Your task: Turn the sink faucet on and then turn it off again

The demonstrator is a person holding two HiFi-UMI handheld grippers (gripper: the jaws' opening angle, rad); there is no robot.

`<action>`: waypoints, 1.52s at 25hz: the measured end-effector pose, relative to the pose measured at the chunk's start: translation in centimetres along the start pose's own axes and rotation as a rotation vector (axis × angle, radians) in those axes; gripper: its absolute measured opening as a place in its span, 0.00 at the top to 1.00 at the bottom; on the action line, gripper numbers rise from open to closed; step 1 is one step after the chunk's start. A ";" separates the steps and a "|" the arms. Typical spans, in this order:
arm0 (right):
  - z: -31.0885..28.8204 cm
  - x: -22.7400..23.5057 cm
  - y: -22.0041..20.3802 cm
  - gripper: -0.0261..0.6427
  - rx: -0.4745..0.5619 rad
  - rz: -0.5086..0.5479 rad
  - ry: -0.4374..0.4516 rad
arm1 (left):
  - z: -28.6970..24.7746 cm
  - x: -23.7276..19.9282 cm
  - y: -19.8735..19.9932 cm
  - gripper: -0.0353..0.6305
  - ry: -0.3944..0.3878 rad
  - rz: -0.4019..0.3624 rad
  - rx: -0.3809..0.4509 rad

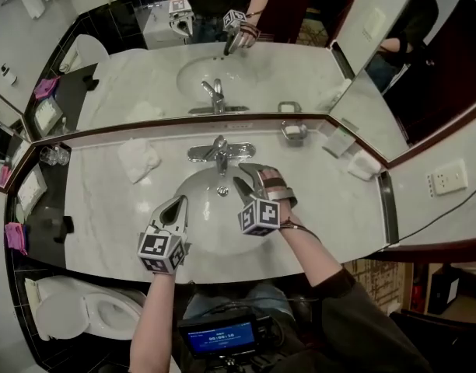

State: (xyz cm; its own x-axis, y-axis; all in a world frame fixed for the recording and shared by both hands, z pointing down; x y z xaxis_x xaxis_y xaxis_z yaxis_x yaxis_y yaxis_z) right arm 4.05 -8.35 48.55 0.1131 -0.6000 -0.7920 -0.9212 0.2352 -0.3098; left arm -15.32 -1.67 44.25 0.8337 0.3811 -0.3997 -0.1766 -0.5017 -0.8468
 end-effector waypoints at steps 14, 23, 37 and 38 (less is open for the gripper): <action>-11.3 -1.4 1.6 0.64 0.057 0.357 0.041 | -3.6 -2.8 -2.5 0.95 0.012 0.036 0.007; -15.2 -3.0 1.5 0.64 0.067 0.462 0.086 | -4.2 -3.7 -3.5 0.95 0.027 0.070 0.018; -17.5 -3.3 2.1 0.84 0.102 0.469 0.029 | -4.5 -4.8 -4.6 0.95 0.052 0.091 0.022; -17.5 -3.3 2.2 0.84 0.104 0.455 0.026 | -4.5 -4.8 -4.7 0.95 0.052 0.093 0.018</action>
State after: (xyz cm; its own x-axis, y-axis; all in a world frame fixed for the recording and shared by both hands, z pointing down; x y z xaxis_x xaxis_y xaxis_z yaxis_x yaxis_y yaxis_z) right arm -4.86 -19.22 59.68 -0.3044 -0.4368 -0.8465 -0.8326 0.5537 0.0136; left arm -16.14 -4.68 51.75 0.8394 0.2924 -0.4582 -0.2631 -0.5190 -0.8132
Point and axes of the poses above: the fingertips, and each gripper's own axes: z backward along the fingers, x to its right, y out of its top, the point moved 6 cm from there along z, backward along the fingers, and after that the axes turned 15 degrees about z, right-handed, at the moved point
